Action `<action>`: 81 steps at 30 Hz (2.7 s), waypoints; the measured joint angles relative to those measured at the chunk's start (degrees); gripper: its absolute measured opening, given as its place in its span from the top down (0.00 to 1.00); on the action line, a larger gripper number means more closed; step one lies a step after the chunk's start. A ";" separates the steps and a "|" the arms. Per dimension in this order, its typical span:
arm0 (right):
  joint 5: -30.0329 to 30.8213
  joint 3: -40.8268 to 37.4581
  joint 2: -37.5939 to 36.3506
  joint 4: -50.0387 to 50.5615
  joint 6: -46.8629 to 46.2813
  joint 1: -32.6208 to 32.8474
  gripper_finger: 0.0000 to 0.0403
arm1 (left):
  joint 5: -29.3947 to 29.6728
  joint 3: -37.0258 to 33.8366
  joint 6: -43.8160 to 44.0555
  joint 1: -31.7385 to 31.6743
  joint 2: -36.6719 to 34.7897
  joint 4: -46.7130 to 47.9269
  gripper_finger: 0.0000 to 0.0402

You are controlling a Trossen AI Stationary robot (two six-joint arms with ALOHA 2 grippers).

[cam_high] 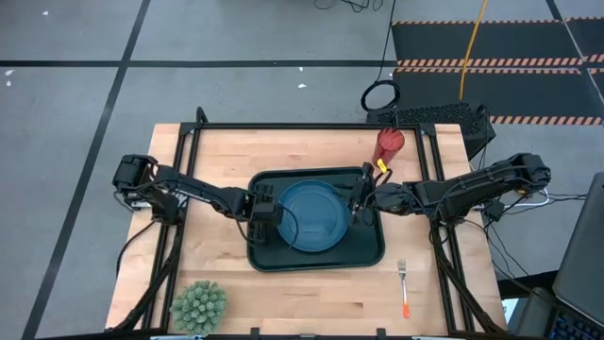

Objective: Pick and place plate/cup/fork/spoon on tray
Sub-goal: Put the black spoon to the left of the blue plate on the black tray, then put the orange fork between the black spoon and blue plate on the black tray

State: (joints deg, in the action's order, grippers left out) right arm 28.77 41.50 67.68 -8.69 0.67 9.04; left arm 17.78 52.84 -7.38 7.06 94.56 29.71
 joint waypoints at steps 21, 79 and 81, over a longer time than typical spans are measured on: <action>0.07 0.02 0.00 0.02 -0.02 -0.13 0.79 | -4.87 0.07 0.20 -3.25 3.76 -2.28 0.62; -0.98 -8.35 -0.94 -2.41 -5.98 -7.08 0.79 | -0.39 0.09 5.57 -0.97 -7.03 4.32 0.62; -2.98 -8.33 -0.94 -0.44 -8.02 -8.49 0.79 | 1.15 0.09 6.17 -0.77 -9.05 3.83 0.62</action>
State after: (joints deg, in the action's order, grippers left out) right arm 25.79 33.17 66.74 -9.13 -7.36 0.55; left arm 18.92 52.93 -1.20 6.29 85.52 33.54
